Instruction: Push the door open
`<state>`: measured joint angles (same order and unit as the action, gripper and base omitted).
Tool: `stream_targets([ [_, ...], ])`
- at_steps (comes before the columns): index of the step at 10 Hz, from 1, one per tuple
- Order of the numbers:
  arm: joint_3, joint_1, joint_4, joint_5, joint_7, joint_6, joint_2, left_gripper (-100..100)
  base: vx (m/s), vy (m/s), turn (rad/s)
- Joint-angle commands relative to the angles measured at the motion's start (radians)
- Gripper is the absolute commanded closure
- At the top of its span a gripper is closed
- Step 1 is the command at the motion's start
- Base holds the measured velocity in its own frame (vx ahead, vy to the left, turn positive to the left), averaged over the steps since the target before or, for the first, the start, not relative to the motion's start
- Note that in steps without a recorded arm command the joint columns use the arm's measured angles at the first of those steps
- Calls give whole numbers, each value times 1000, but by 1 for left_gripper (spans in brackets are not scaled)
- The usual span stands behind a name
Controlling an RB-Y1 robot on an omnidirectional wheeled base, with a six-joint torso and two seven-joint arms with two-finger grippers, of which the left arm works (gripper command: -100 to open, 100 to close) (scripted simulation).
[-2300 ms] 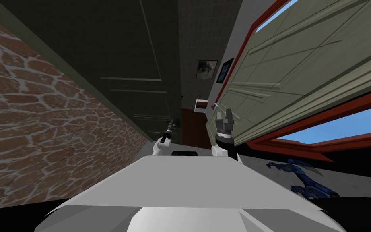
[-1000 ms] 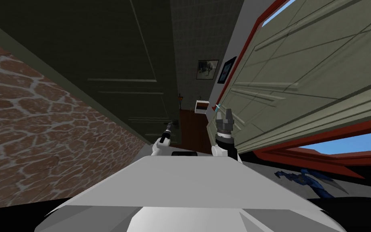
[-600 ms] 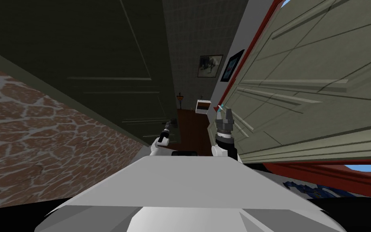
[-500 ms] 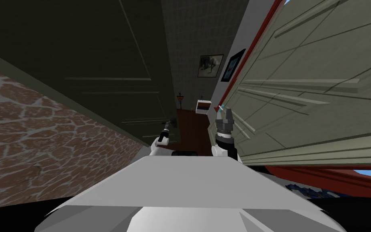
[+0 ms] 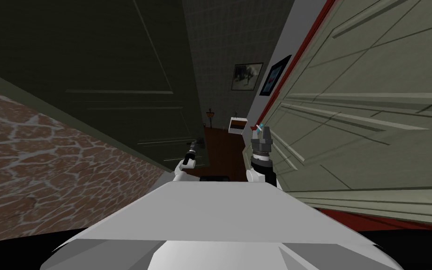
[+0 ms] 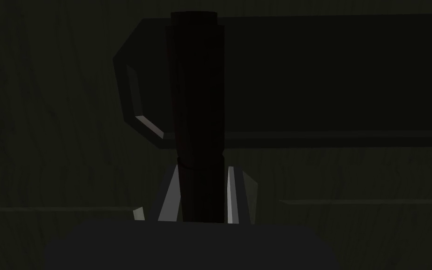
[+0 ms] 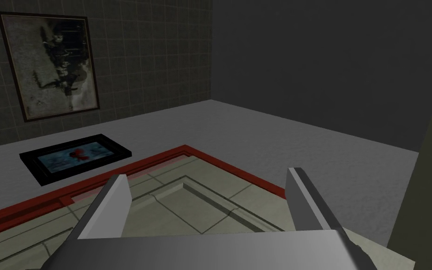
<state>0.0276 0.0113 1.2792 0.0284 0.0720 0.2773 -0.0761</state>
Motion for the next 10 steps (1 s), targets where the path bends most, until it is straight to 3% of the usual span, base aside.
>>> stream_targets([
  [1, 30, 4, 5, -3, -6, 0, -8, 100, 81, -59, 51],
  [10, 131, 28, -22, -13, -29, -1, 8, 100, 116, -81, 71],
])
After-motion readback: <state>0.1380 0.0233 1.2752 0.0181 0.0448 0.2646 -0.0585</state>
